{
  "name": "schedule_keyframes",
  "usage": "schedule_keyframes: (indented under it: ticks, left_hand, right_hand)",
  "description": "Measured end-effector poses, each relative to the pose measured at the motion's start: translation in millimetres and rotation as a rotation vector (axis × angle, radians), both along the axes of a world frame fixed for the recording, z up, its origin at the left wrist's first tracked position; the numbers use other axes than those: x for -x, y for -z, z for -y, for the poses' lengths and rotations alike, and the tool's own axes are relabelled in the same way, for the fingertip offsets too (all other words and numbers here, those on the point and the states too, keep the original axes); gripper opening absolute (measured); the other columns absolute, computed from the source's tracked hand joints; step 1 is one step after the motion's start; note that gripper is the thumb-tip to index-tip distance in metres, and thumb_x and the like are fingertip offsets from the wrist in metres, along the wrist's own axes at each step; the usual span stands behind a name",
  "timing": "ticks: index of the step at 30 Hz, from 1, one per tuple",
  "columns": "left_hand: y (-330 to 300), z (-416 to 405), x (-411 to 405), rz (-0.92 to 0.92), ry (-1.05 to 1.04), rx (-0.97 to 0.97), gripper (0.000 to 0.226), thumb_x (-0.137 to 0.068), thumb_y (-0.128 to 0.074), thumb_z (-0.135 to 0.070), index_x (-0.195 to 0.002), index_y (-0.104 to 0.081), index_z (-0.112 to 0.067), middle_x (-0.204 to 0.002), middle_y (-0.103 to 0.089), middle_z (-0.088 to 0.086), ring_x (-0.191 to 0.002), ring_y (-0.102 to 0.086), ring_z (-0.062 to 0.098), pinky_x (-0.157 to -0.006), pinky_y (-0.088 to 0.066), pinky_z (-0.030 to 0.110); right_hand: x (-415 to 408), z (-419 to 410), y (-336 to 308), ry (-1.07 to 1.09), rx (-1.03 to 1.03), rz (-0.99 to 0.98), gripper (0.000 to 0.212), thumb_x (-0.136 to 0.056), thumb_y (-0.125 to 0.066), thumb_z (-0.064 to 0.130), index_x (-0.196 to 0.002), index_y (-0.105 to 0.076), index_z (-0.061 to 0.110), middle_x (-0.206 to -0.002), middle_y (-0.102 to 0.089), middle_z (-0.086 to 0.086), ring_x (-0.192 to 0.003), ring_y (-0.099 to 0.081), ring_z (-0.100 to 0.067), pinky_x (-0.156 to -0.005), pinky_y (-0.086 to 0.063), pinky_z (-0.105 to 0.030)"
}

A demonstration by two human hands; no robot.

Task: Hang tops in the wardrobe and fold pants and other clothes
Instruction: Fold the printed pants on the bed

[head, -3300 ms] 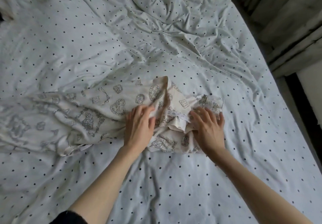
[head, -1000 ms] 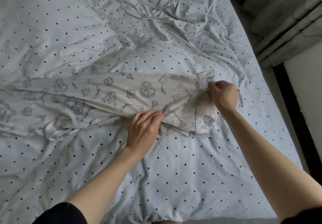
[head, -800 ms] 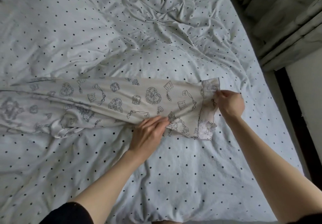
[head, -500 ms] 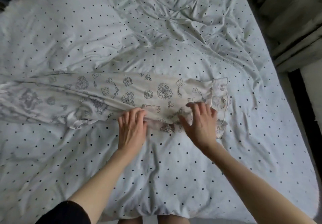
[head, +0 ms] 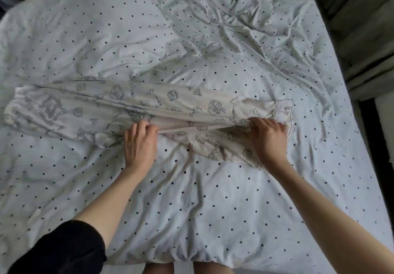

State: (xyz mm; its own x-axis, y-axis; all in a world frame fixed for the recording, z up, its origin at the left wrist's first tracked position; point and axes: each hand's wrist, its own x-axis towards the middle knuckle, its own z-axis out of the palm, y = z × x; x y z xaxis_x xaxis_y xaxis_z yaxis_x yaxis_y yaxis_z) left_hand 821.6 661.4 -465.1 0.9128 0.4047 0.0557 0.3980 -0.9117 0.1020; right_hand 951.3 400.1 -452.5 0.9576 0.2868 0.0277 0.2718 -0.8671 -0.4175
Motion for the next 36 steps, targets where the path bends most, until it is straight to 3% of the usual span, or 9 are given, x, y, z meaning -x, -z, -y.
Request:
schedule_keyframes:
  ticks: [4, 7, 14, 19, 22, 24, 26, 29, 36]
  left_hand:
    - [3.1, -13.6, 18.3, 0.045, -0.021, -0.013, 0.023, -0.074, -0.069, 0.005, -0.093, -0.064, -0.008, -0.091, -0.059, 0.015, -0.083, -0.056, 0.035, -0.068, -0.041, 0.044]
    - [6.5, -11.8, 27.5, 0.050, -0.161, 0.041, 0.024, -0.076, -0.067, 0.001, -0.098, -0.061, -0.004, -0.096, -0.057, 0.020, -0.089, -0.055, 0.039, -0.072, -0.042, 0.046]
    - [5.6, 36.8, 11.2, 0.228, -0.730, 0.656, 0.018, -0.089, -0.052, -0.008, -0.104, -0.051, 0.002, -0.108, -0.055, 0.021, -0.105, -0.051, 0.037, -0.090, -0.037, 0.042]
    - [-14.6, 69.0, -16.7, 0.265, -0.139, 0.188, 0.026, -0.079, -0.054, -0.021, -0.102, -0.059, -0.009, -0.103, -0.058, 0.015, -0.096, -0.051, 0.032, -0.079, -0.029, 0.039]
    - [-10.8, 79.3, -31.5, 0.041, 0.231, 0.218, 0.044, -0.082, -0.063, -0.034, -0.122, -0.058, -0.017, -0.129, -0.051, 0.014, -0.119, -0.047, 0.032, -0.092, -0.036, 0.049]
    - [-1.7, 85.7, -32.7, -0.198, 0.384, 0.184, 0.059, -0.087, -0.057, -0.045, -0.141, -0.039, -0.029, -0.152, -0.025, 0.012, -0.142, -0.018, 0.033, -0.110, -0.018, 0.058]
    - [11.1, 88.7, -28.3, -0.347, 0.428, 0.158, 0.070, -0.090, -0.048, -0.052, -0.148, -0.010, -0.039, -0.158, 0.009, 0.006, -0.143, 0.016, 0.031, -0.112, 0.009, 0.059]
    - [23.1, 94.5, -21.4, -0.430, 0.456, 0.096, 0.076, -0.092, -0.047, -0.045, -0.146, 0.008, -0.043, -0.148, 0.036, 0.007, -0.132, 0.037, 0.035, -0.104, 0.023, 0.061]
    - [17.0, 109.8, -38.0, -0.376, 0.434, 0.145, 0.049, -0.094, -0.044, -0.027, -0.141, -0.029, -0.023, -0.155, 0.020, -0.001, -0.134, 0.034, 0.029, -0.106, 0.018, 0.064]
  right_hand:
    - [19.8, 1.9, 10.7, -0.083, 0.045, 0.062, 0.026, -0.076, -0.073, 0.010, -0.101, -0.070, 0.006, -0.104, -0.069, -0.011, -0.100, -0.061, -0.035, -0.089, -0.038, -0.051]
    - [35.6, 14.8, 28.1, -0.092, 0.236, -0.110, 0.049, -0.085, -0.067, 0.028, -0.131, -0.052, 0.018, -0.140, -0.048, -0.005, -0.130, -0.042, -0.026, -0.101, -0.028, -0.050]
    - [29.1, 46.8, 32.0, -0.219, 0.120, -0.201, 0.074, -0.085, -0.021, 0.062, -0.148, -0.026, 0.023, -0.154, -0.014, 0.011, -0.143, -0.006, -0.006, -0.116, 0.006, -0.047]
    - [-32.6, 47.0, 17.0, -0.019, 0.014, -0.133, 0.061, -0.095, -0.019, 0.049, -0.145, -0.035, 0.018, -0.154, -0.028, -0.001, -0.145, -0.015, -0.017, -0.117, -0.001, -0.050]
    - [-78.1, 40.8, 18.4, 0.074, 0.220, -0.286, 0.054, -0.096, -0.045, 0.042, -0.143, -0.036, 0.018, -0.149, -0.036, -0.008, -0.139, -0.028, -0.026, -0.114, -0.008, -0.057]
    - [-99.1, 39.2, 19.7, 0.113, 0.322, -0.507, 0.043, -0.089, -0.054, 0.046, -0.123, -0.054, 0.020, -0.126, -0.056, -0.011, -0.118, -0.051, -0.030, -0.109, -0.022, -0.060]
    - [-108.5, 38.8, 19.0, 0.120, 0.275, -0.643, 0.038, -0.084, -0.060, 0.046, -0.108, -0.062, 0.015, -0.108, -0.063, -0.012, -0.101, -0.059, -0.030, -0.098, -0.041, -0.052]
    - [-108.2, 43.0, 18.4, 0.123, 0.130, -0.748, 0.024, -0.079, -0.073, 0.028, -0.088, -0.062, 0.009, -0.092, -0.062, -0.012, -0.091, -0.058, -0.028, -0.082, -0.049, -0.036]
    - [-144.8, 42.6, -8.9, 0.222, 0.175, -0.351, 0.012, -0.084, -0.057, 0.015, -0.073, -0.056, 0.021, -0.080, -0.055, -0.008, -0.087, -0.055, -0.032, -0.081, -0.042, -0.043]
